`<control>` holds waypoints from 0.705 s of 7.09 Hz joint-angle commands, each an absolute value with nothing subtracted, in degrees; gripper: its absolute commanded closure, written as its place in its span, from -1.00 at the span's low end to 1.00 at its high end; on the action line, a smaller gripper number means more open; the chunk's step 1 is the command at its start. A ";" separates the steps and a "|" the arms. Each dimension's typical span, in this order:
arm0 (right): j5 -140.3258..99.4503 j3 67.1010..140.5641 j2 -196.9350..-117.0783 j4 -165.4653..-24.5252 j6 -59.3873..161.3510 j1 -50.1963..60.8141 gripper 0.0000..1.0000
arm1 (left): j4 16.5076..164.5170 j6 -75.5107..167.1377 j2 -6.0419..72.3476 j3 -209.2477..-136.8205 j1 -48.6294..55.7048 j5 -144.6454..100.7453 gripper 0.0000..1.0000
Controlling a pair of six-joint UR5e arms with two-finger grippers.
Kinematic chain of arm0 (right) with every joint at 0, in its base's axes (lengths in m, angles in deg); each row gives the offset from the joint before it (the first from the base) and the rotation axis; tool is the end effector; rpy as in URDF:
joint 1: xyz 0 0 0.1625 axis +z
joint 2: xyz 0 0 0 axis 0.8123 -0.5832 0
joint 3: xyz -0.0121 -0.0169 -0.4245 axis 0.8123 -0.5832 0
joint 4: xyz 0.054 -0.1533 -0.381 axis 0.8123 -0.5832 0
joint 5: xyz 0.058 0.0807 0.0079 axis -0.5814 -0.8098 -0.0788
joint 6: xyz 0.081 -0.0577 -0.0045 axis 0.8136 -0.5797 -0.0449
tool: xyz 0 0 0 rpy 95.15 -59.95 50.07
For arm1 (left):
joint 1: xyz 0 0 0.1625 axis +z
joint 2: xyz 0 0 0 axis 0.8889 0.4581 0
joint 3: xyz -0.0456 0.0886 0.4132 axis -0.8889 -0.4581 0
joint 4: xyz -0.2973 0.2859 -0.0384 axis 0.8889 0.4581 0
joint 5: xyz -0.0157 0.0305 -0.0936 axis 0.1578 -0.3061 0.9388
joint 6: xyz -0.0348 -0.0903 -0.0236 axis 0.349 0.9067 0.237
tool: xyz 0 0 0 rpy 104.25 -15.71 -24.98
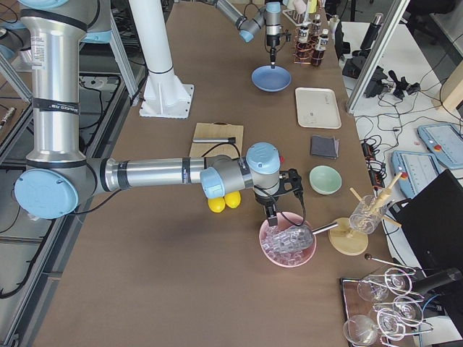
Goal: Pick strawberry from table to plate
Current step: 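Push the blue plate with the left gripper toward the table center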
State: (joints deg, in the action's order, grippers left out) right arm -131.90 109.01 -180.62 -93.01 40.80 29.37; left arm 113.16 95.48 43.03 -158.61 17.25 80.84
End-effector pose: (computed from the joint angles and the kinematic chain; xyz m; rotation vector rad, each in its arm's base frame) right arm 0.0101 -0.4875 0.5876 0.2432 -0.8000 -0.1344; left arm 0.4378 -0.5553 0.3688 0.2036 1.1965 0.0360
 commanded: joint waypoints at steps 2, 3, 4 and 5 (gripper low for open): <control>-131.98 109.01 -180.63 -93.04 40.81 29.35 -0.99 | 109.41 100.34 48.45 -158.62 23.44 74.30 1.00; -131.98 109.01 -180.63 -92.96 40.90 29.35 -1.00 | 109.41 100.34 48.54 -158.62 23.71 74.29 1.00; -132.06 109.10 -180.63 -92.96 40.90 29.26 -1.00 | 109.41 100.34 48.89 -158.62 24.32 73.86 1.00; -132.06 109.19 -180.63 -92.87 40.90 29.17 -1.00 | 109.41 100.25 49.06 -158.62 25.11 72.72 1.00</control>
State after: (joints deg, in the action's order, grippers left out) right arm -132.03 109.09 -180.63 -92.94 40.89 29.26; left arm 109.47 100.28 48.74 -158.61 24.21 73.80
